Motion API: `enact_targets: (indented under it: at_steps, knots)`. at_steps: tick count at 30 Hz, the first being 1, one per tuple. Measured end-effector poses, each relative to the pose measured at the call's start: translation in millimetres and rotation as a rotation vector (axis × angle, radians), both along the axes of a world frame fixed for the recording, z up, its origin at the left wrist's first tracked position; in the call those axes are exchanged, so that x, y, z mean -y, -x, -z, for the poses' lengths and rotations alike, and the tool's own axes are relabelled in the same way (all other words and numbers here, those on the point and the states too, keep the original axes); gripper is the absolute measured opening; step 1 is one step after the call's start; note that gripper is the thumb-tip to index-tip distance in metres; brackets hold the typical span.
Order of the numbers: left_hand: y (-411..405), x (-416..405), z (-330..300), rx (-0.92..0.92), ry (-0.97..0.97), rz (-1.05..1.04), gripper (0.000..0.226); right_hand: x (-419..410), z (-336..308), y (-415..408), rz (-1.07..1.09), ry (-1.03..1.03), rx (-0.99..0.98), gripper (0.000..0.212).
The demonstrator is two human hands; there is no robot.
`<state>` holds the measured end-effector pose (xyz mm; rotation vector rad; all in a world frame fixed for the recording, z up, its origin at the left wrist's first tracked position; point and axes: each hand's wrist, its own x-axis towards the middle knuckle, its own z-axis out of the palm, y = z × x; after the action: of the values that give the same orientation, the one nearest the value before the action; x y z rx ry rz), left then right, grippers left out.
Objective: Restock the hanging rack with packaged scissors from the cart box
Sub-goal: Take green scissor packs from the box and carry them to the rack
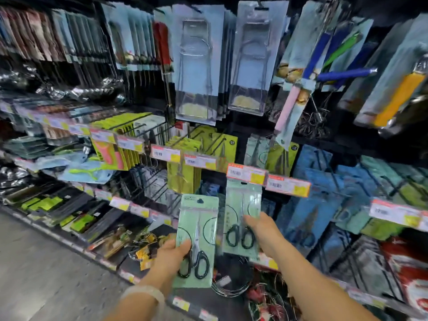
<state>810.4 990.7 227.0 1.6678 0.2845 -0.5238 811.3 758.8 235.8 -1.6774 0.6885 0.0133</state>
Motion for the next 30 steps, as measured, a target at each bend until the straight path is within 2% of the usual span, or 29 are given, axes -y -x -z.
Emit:
enact_targets:
  at_steps: [4, 9, 13, 16, 19, 21, 23, 27, 29, 30]
  knots:
    - [-34.8, -4.2, 2.6, 0.011, 0.015, 0.126, 0.019, -5.1, -8.3, -29.0, 0.139, -0.003, 0.043, 0.058]
    - [-66.5, -11.9, 2.6, 0.037, -0.026, 0.231, 0.045, -10.3, 1.0, -48.0, 0.248, -0.016, 0.027, 0.044]
    - [-80.6, -11.7, 4.2, 0.01, -0.016, 0.291, 0.044, -10.6, 9.9, -48.7, 0.341, -0.031, -0.032, 0.053]
    - [-87.1, -8.9, 4.3, 0.021, 0.0, 0.311, 0.055, -6.2, 8.0, -49.9, 0.316, 0.006, -0.056, 0.051]
    - [-92.6, -3.2, 6.1, 0.017, -0.01, 0.338, 0.063, 1.4, 4.8, -55.6, 0.333, -0.077, -0.034, 0.068]
    - [-92.9, 1.2, 5.6, 0.011, -0.045, 0.355, 0.058, 2.0, -0.6, -54.2, 0.374, 0.021, -0.119, 0.071]
    - [-92.4, 6.6, 7.3, 0.025, -0.026, 0.369, 0.053, -3.3, -3.0, -45.8, 0.329, 0.067, -0.157, 0.065]
    - [-87.0, 27.5, 2.7, 0.009, -0.038, 0.371, 0.046, -29.8, 5.6, -20.3, 0.028, -0.127, -0.093, 0.037]
    - [-84.2, 38.9, 3.7, -0.008, -0.019, 0.383, 0.035, -38.7, 8.6, -13.4, 0.017, -0.15, -0.021, 0.011]
    - [-83.2, 44.4, 5.7, -0.014, -0.01, 0.388, 0.028, -39.6, 10.2, -11.3, 0.044, -0.143, 0.02, 0.007]
